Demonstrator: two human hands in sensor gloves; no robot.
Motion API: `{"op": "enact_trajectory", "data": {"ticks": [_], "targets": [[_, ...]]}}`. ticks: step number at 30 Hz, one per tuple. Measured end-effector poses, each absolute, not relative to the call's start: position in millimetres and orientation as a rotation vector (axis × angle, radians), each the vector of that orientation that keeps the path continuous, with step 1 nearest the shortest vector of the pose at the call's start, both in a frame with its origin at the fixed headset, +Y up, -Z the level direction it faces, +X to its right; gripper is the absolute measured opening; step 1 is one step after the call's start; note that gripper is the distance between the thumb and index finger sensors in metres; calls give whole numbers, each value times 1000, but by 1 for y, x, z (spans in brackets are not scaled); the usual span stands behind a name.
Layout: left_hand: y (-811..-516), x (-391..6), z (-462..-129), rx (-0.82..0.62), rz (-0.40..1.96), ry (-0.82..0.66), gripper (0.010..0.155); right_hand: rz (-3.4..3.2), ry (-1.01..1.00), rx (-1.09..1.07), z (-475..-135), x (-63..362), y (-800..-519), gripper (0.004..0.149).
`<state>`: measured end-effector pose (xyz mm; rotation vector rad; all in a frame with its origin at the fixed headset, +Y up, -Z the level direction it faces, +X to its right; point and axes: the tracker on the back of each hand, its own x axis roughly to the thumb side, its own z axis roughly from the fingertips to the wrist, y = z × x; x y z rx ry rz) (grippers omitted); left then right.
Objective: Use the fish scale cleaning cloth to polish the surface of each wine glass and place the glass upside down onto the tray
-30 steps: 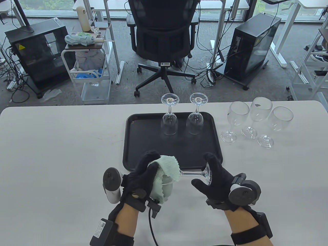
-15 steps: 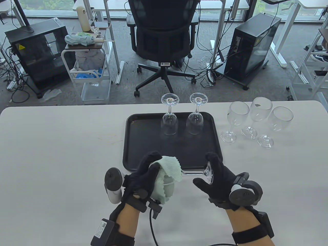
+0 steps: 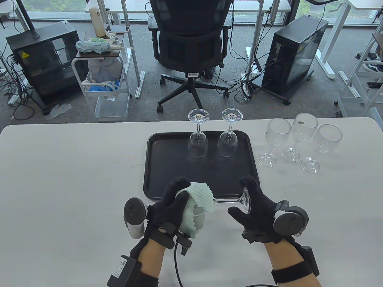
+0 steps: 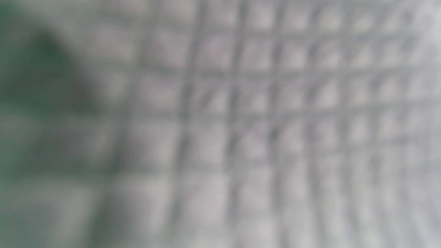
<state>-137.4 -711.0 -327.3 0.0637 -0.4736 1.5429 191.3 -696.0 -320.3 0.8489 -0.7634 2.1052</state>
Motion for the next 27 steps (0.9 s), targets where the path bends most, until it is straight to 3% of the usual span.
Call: {"op": "enact_trajectory", "data": {"ticks": [3, 5, 8, 10, 14, 16, 18, 19, 22, 25, 27], "targets": [[-710, -137, -327, 45, 1524, -501, 64, 2011, -679, 757, -323, 191, -699, 92], [-708, -135, -325, 129, 1502, -535, 65, 1905, -511, 631, -327, 191, -702, 83], [-704, -134, -324, 228, 1424, -576, 63, 1840, -291, 527, -331, 193, -704, 84], [-705, -134, -325, 210, 1437, -570, 62, 1923, -344, 619, -329, 195, -699, 87], [-709, -135, -326, 117, 1512, -512, 62, 2109, -722, 827, -320, 193, -689, 95], [-710, -134, -327, 105, 1537, -520, 62, 2117, -803, 841, -317, 193, -686, 95], [-709, -131, -325, 130, 1526, -532, 62, 2037, -733, 737, -319, 195, -688, 85], [-708, -129, -323, 158, 1517, -542, 63, 1965, -603, 678, -322, 195, -691, 81], [-702, -127, -319, 265, 1425, -593, 62, 1899, -392, 557, -326, 198, -695, 80], [-700, -129, -319, 259, 1431, -586, 61, 1971, -486, 650, -322, 198, -691, 86], [-704, -132, -323, 209, 1475, -551, 60, 2041, -702, 776, -317, 196, -688, 89]]}}
